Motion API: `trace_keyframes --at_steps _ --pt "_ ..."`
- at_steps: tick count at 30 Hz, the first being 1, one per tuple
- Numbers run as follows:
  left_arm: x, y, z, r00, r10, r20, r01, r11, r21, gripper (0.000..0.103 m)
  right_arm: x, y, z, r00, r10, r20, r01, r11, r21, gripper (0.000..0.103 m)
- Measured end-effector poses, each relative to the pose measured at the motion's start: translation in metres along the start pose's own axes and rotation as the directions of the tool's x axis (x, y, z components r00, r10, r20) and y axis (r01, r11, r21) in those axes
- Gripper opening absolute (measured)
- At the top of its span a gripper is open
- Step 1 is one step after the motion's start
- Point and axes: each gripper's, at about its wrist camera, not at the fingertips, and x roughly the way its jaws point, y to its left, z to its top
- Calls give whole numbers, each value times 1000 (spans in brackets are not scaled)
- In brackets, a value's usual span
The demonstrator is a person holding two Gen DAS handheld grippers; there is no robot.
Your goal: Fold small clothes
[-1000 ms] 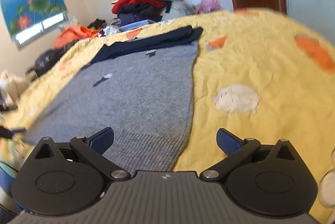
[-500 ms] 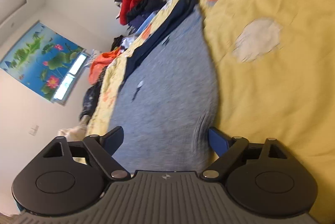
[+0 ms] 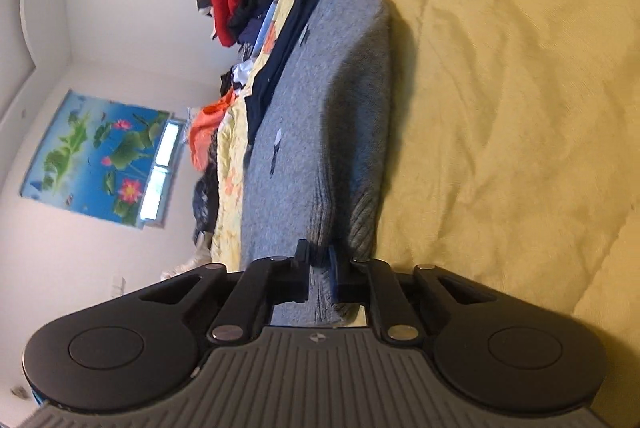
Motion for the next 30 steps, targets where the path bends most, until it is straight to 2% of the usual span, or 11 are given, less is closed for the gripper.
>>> trace_keyframes --at_steps 1,2,4,7,10,12,15,17,19,26,30 --pt "3 2 -1 999 31 -13 -31 999 -10 16 -1 -1 0 1000 7 10 -7 1000 6 12" --pt "8 6 -3 998 49 -27 -50 999 -22 9 -3 -2 0 1000 12 19 -12 1000 12 12" --pt "16 13 -6 998 45 -44 -46 998 -33 9 -5 -4 -2 999 25 29 -26 999 24 12" --pt "16 9 -11 999 42 -14 -42 999 -5 8 -9 0 -4 998 31 47 -31 999 8 11" --pt "11 6 -14 1000 -1 16 1 1000 15 8 -15 7 -1 996 50 69 -49 999 -16 11" --pt "8 3 -16 999 -2 39 0 1000 30 8 -24 12 2 994 58 94 -54 998 -42 11" --pt "4 3 -18 997 -40 66 38 999 34 8 -35 17 7 990 71 125 -63 996 -68 10" --pt "0 3 -18 992 -92 86 89 995 37 8 -42 21 11 986 77 146 -65 994 -85 10" --pt "-2 1 -17 989 -104 100 100 994 49 8 -46 25 16 983 77 167 -60 992 -108 10" --pt "-11 -5 -3 944 -270 192 263 963 59 8 -44 49 48 966 129 226 -86 978 -191 9" --pt "-10 -5 16 930 -286 231 283 958 46 8 -33 58 75 960 132 248 -78 973 -216 9"
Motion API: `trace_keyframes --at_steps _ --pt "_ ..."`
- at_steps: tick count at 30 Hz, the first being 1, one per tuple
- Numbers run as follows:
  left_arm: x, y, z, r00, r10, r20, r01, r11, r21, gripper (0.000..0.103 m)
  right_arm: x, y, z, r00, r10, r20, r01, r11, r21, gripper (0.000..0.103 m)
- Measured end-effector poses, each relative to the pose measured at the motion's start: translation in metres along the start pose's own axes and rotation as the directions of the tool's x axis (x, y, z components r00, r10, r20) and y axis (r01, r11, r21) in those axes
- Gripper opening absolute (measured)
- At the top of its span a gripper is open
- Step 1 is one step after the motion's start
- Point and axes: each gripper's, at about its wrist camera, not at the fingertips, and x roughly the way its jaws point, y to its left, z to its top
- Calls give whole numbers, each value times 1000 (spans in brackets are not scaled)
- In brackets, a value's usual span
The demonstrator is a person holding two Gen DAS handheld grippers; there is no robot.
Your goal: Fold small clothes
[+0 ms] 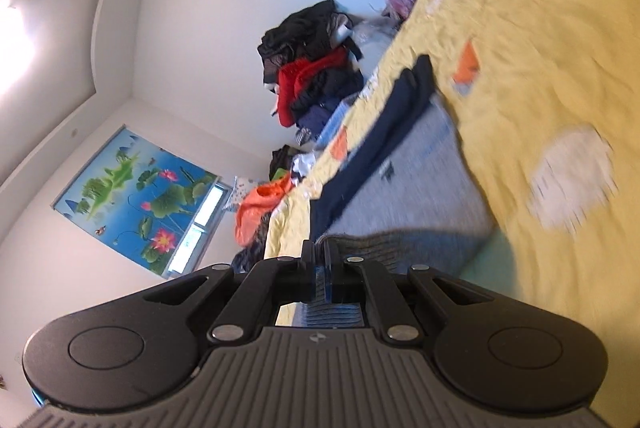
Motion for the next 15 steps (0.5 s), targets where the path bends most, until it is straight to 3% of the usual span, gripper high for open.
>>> trace_keyframes --at_steps 11,15 --pt "17 8 16 1000 -2 9 2 1000 -12 8 15 -21 4 999 -34 0 34 999 34 9" --pt "15 -4 6 999 31 -32 -30 998 53 8 12 -10 -3 999 -24 -21 24 1000 0 9"
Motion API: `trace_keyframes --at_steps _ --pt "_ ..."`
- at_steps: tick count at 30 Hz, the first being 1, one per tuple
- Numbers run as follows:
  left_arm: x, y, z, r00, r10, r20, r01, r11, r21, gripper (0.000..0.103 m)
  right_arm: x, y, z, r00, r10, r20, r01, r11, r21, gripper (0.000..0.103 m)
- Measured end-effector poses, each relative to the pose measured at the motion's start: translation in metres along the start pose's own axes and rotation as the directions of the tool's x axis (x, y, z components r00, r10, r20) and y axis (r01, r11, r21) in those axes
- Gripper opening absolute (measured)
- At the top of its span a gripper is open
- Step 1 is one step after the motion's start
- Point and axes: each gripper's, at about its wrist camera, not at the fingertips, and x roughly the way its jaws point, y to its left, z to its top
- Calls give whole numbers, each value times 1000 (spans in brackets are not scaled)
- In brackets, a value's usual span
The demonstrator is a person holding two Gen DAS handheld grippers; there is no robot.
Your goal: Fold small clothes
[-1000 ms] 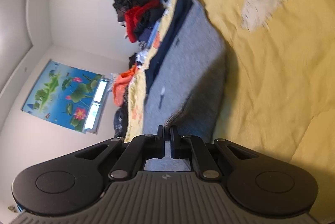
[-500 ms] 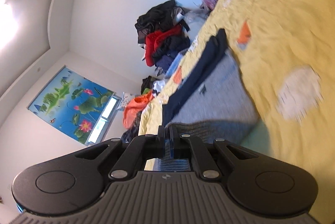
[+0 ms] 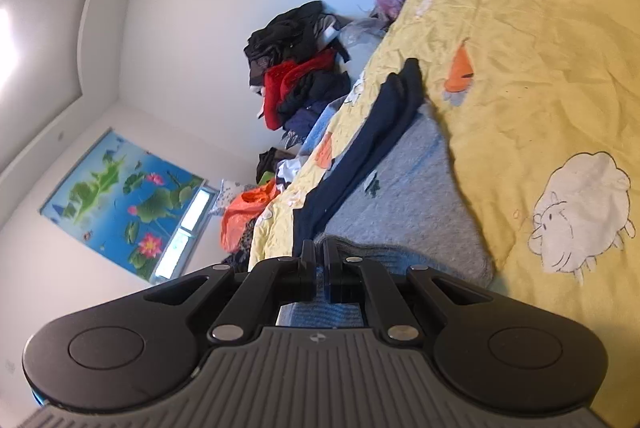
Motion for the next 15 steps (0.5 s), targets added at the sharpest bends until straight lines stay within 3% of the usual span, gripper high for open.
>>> trace_keyframes --at_steps 4,6,7,8,10,12,13,15 --pt "2 -22 -9 987 142 -81 -129 980 148 10 -16 4 -23 999 0 -52 0 1000 -7 9" --pt "8 -34 -6 971 211 -114 -184 961 208 35 -28 8 -37 997 -6 -78 4 1000 -23 9" --pt "13 -40 -4 957 265 -121 -232 945 231 76 -36 9 -45 996 -14 -85 12 1000 -28 9" --pt "16 -49 -3 948 302 -103 -266 926 267 100 -43 9 -52 995 -25 -94 22 999 -36 9" --pt "22 -66 -5 943 319 -96 -269 899 345 101 -61 7 -64 992 -75 -104 68 996 -61 9" --pt "34 -78 -5 925 359 -128 -295 887 354 102 -77 -4 -70 983 -139 -118 133 989 -63 9" --pt "45 -83 -5 903 401 -152 -324 870 372 103 -79 -7 -72 966 -209 -153 193 975 -113 13" --pt "69 -92 -6 839 514 -179 -407 810 423 103 -84 -5 -71 913 -392 -113 362 907 -216 31"
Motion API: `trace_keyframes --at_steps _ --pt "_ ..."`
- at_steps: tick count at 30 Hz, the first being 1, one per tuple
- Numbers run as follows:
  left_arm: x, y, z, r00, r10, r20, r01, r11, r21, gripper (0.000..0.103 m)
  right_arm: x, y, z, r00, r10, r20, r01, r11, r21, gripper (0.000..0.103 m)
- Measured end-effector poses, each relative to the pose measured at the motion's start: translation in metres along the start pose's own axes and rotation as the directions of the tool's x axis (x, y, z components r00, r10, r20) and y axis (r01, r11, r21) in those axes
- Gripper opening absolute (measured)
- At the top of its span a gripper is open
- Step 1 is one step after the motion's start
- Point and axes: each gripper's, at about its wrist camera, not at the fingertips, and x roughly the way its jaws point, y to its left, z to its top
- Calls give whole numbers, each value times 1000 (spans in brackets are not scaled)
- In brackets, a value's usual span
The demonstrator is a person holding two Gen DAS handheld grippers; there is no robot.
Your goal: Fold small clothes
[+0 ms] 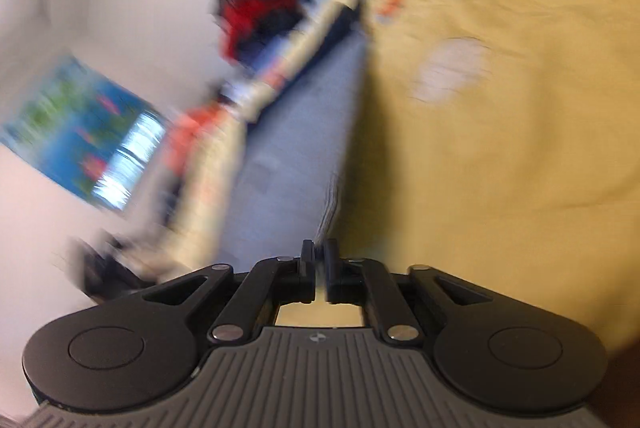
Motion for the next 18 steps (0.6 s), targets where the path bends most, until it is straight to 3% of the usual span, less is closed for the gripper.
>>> trace_keyframes --at_steps 1,3,4,5,6,8,9,10,11,14,18 --pt "4 -5 3 1000 24 -18 -24 1000 0 103 -1 13 3 998 -55 22 57 992 -112 43" --pt "1 -11 5 1000 0 0 0 1000 -26 103 -4 55 8 982 -106 155 154 925 -348 70" --pt "-2 -11 4 1000 -19 13 19 999 -43 103 -3 76 9 973 -75 218 163 895 -414 95" --pt "-4 -10 1 999 -39 24 40 998 -58 103 3 95 10 973 9 229 103 876 -471 103" --pt "-5 -8 -3 998 -48 32 51 996 -78 103 18 114 14 979 118 164 -14 849 -528 103" --pt "-8 1 -11 998 -51 40 56 990 -128 103 65 146 16 958 286 -12 -243 789 -564 100" --pt "-8 6 -14 998 -57 30 61 987 -149 103 91 159 14 938 336 -82 -324 770 -549 95" --pt "-9 13 -18 997 -68 25 72 982 -174 103 120 171 12 920 364 -144 -383 760 -525 81" --pt "-11 22 -23 996 -80 33 85 975 -206 103 147 181 11 908 368 -202 -419 760 -496 73" --pt "-21 43 -32 994 -94 56 105 960 -260 103 215 202 5 873 360 -331 -478 766 -429 68" --pt "-29 66 -39 993 -92 74 110 948 -300 103 248 221 -7 884 263 -386 -435 764 -476 63"
